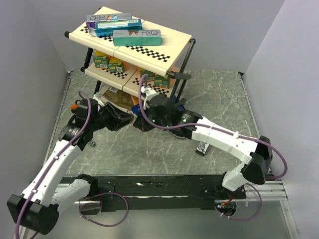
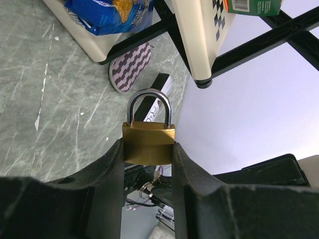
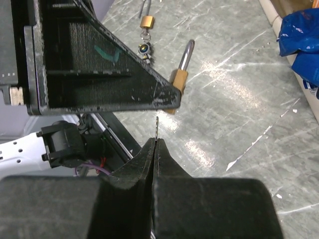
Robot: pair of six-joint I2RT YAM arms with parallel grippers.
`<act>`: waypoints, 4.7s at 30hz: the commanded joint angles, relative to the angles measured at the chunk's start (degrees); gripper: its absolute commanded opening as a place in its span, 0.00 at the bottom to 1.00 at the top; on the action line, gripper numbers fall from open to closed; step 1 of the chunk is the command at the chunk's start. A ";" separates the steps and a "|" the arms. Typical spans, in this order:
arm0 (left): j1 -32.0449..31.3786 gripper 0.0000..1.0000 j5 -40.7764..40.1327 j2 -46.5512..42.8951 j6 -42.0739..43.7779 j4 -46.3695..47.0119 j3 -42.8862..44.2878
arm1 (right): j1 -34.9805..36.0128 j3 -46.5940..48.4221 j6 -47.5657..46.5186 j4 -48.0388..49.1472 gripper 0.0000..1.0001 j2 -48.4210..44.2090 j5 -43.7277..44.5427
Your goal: Unlock with the key
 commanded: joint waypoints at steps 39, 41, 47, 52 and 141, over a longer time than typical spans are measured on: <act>-0.15 0.01 2.18 -1.86 -3.60 3.69 -1.11 | -2.58 1.36 3.41 0.47 0.00 -1.27 -6.55; -0.15 0.01 2.27 -1.68 -3.60 3.69 -1.03 | -2.58 0.92 3.67 0.56 0.00 -1.80 -6.29; -0.15 0.01 2.18 -1.86 -3.60 3.69 -1.03 | -2.85 0.66 3.67 0.65 0.00 -2.24 -4.71; -0.15 0.01 2.18 -2.21 -3.60 3.68 -1.03 | -3.55 1.18 3.58 0.74 0.00 -1.71 -4.80; -0.15 0.01 6.93 -1.42 -8.35 10.71 -4.19 | -3.73 6.90 -3.35 24.19 0.00 9.01 7.59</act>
